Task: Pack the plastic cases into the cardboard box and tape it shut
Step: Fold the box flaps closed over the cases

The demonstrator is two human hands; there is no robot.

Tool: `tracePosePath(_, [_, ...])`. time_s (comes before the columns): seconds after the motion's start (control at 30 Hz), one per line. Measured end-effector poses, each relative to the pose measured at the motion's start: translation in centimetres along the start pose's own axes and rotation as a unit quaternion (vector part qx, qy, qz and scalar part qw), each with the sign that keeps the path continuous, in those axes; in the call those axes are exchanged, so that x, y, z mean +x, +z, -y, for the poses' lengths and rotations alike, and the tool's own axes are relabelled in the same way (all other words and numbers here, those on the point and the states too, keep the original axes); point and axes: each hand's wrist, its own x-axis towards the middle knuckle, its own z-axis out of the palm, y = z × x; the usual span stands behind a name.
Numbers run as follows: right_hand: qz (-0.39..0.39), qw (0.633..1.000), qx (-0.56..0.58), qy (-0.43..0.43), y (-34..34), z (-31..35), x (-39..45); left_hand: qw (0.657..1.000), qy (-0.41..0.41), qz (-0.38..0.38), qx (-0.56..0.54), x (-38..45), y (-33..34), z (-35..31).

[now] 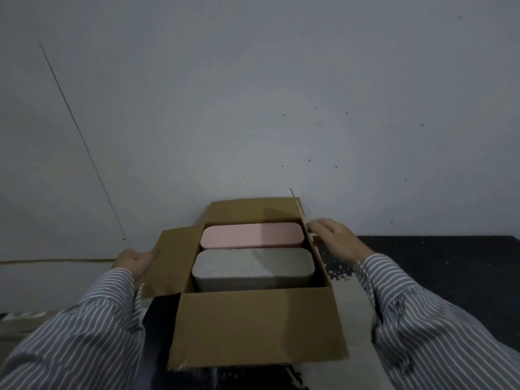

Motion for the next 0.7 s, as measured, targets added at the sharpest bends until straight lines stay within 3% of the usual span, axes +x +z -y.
tracePosePath(0.13, [0.116,0.986,-0.111,0.053,2.0,-2.5,-0.2,0.998,-0.043,0.04,-0.006,-0.4,0.4,1.3])
tracePosePath(0.3, [0.158,0.963,-0.217,0.0,2.6,-3.9,-0.2,0.994,-0.085,0.066,0.006,-1.0,0.9,3.6])
tracePosePath(0.47, [0.157,0.949,-0.272,-0.036,2.8,-5.3,0.3,0.998,-0.021,-0.034,0.045,-1.5,-0.4,3.1])
tracePosePath(0.57, [0.156,0.95,-0.268,-0.046,2.7,-5.3,0.6,0.993,0.07,-0.074,0.064,-2.8,-1.3,1.4])
tracePosePath(0.7, [0.162,0.949,-0.266,-0.044,2.4,-5.1,0.9,0.971,0.224,-0.04,0.078,-5.6,-0.6,-1.6])
